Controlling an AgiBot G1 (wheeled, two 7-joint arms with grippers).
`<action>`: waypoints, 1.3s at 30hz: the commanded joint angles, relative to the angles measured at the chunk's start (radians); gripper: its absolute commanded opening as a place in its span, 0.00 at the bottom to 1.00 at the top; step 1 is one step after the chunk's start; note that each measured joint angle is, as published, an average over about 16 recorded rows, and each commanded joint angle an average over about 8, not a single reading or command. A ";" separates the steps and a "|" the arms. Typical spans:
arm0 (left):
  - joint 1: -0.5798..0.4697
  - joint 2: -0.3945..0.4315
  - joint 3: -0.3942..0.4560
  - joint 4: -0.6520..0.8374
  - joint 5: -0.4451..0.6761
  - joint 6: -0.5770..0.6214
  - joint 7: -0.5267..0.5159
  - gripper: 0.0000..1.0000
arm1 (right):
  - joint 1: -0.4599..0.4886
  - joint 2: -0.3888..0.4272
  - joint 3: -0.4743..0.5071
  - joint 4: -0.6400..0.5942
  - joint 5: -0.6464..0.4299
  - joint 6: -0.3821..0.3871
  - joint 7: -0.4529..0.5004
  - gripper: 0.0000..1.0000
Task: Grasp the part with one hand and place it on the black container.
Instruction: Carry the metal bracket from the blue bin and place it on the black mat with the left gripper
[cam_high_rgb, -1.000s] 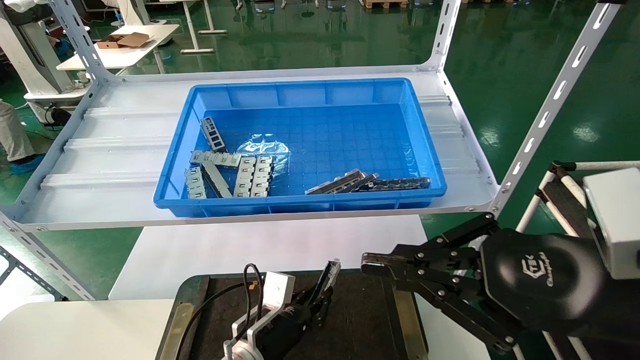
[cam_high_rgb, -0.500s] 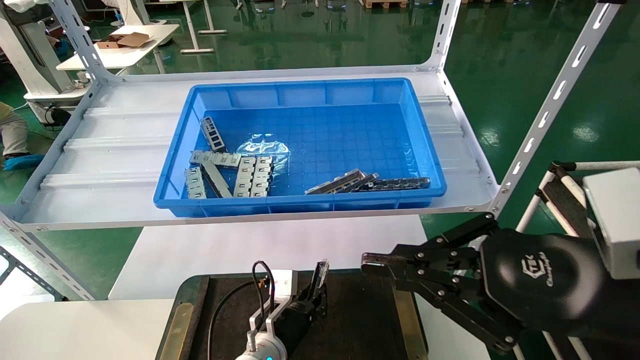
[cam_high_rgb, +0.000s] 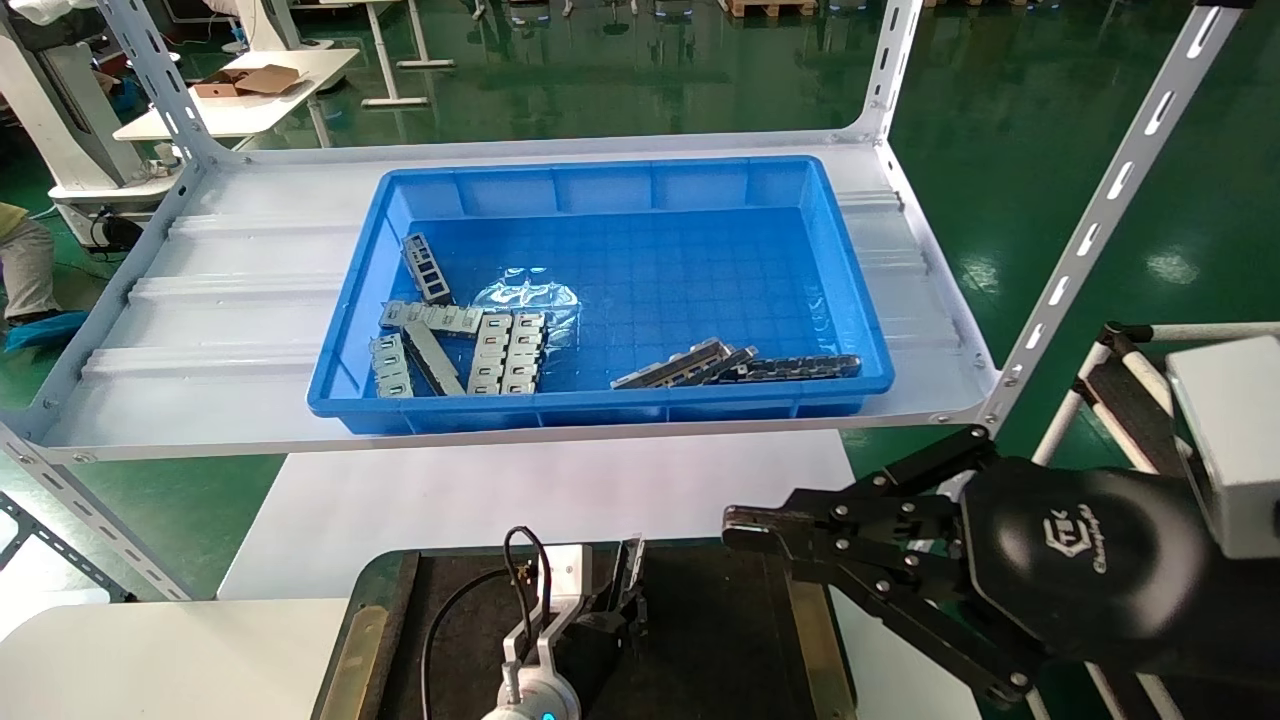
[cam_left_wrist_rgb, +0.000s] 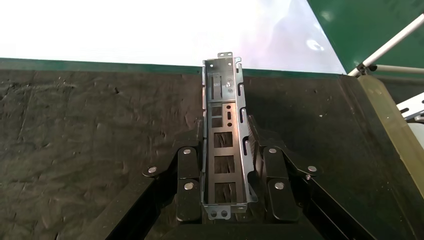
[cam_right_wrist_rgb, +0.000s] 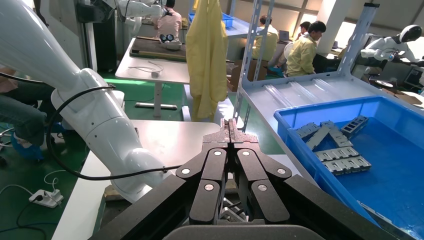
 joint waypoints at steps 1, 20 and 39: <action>-0.005 0.000 0.013 -0.012 -0.029 -0.021 0.013 0.00 | 0.000 0.000 0.000 0.000 0.000 0.000 0.000 0.00; -0.007 0.000 0.057 -0.096 -0.137 -0.126 0.047 0.14 | 0.000 0.000 0.000 0.000 0.000 0.000 0.000 0.45; -0.019 -0.001 0.078 -0.105 -0.190 -0.130 0.043 1.00 | 0.000 0.000 -0.001 0.000 0.001 0.000 0.000 1.00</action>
